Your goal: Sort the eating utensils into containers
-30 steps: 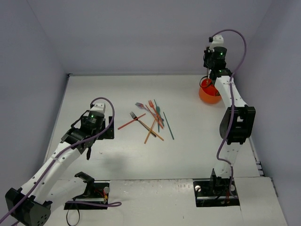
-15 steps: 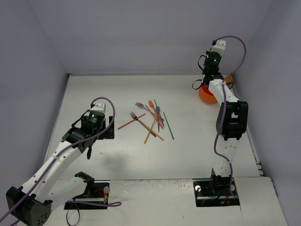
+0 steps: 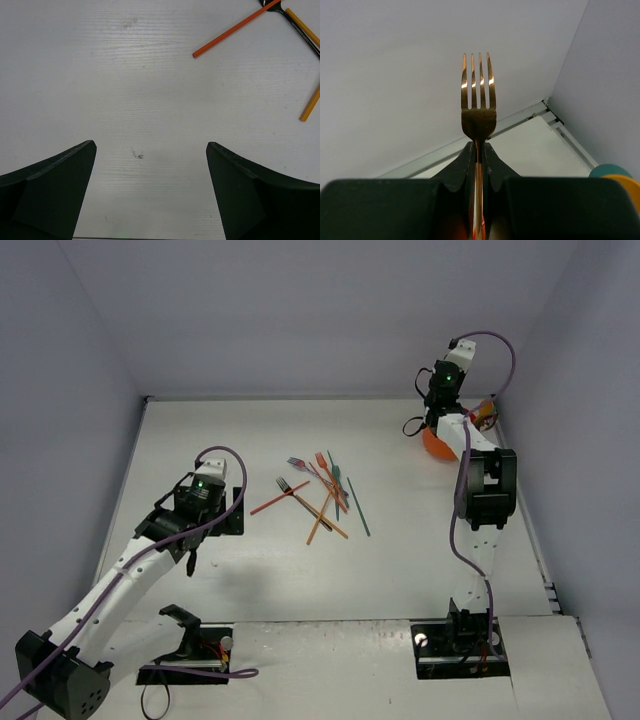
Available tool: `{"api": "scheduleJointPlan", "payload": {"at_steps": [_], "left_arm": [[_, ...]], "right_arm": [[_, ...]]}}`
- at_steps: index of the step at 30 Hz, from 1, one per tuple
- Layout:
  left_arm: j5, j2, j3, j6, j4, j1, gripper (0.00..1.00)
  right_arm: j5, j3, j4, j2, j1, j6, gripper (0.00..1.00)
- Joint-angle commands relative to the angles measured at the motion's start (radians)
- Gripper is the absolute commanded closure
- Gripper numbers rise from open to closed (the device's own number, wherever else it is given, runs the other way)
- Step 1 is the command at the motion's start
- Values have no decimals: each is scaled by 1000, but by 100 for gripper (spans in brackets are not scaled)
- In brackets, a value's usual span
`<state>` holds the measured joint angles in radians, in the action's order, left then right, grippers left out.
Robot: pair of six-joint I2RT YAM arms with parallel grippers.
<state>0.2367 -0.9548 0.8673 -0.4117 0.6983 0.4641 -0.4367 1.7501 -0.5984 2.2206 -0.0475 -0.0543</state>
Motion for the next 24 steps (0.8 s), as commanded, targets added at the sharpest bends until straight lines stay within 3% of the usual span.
{"api": "scheduleJointPlan", "payload": {"at_steps": [1, 13, 24], "left_arm": [[8, -7, 7, 13, -39, -7, 9], [-7, -15, 10, 16, -42, -7, 9], [-11, -13, 10, 16, -45, -7, 9]], "right_arm": [[-20, -27, -121, -44, -4, -48, 100], [39, -168, -109, -120, -14, -47, 100], [156, -193, -80, -130, -11, -29, 100]]}}
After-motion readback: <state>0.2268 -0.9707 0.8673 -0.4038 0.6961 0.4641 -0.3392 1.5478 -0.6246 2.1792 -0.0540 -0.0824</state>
